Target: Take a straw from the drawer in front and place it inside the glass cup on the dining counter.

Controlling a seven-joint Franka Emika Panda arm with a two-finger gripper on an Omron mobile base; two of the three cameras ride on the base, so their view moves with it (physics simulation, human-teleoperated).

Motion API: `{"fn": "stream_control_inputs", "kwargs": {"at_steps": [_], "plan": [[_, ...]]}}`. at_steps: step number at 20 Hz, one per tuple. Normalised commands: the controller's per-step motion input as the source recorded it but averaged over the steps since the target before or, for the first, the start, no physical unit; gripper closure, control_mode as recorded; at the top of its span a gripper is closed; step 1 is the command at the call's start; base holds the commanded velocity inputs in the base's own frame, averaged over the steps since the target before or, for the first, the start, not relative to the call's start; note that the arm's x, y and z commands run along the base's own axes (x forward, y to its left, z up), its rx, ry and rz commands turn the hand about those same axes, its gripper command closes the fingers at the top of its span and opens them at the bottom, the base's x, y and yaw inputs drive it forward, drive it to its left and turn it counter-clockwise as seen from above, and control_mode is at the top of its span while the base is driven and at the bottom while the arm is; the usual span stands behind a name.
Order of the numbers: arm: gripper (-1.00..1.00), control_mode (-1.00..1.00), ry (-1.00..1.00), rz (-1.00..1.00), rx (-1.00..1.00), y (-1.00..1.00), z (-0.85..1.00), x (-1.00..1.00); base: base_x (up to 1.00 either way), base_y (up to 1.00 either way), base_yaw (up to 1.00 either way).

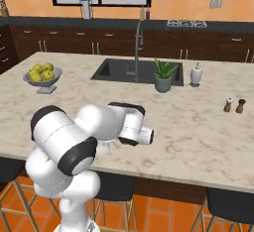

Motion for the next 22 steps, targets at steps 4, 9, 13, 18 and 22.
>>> {"fn": "stream_control_inputs", "kwargs": {"at_steps": [4, 9, 13, 18, 22], "plan": [[-1.0, -1.0, -0.09, 0.0, 0.02, 0.0, 0.68, -0.09, 0.0, 0.0, 0.0], [-1.0, -1.0, -0.13, -0.05, 0.04, 0.0, 1.0, -0.34, 0.0, 0.0, 0.0], [-1.0, -1.0, -0.13, -0.02, -0.07, 0.23, 1.0, -0.65, 0.0, 0.0, 0.0], [-1.0, -1.0, -0.14, 0.0, -0.4, 0.87, 0.79, -0.85, 0.0, 0.0, 0.0], [-1.0, -1.0, -0.06, 0.0, -0.62, 1.0, 0.37, -0.71, 0.0, 0.0, 0.0]]}}
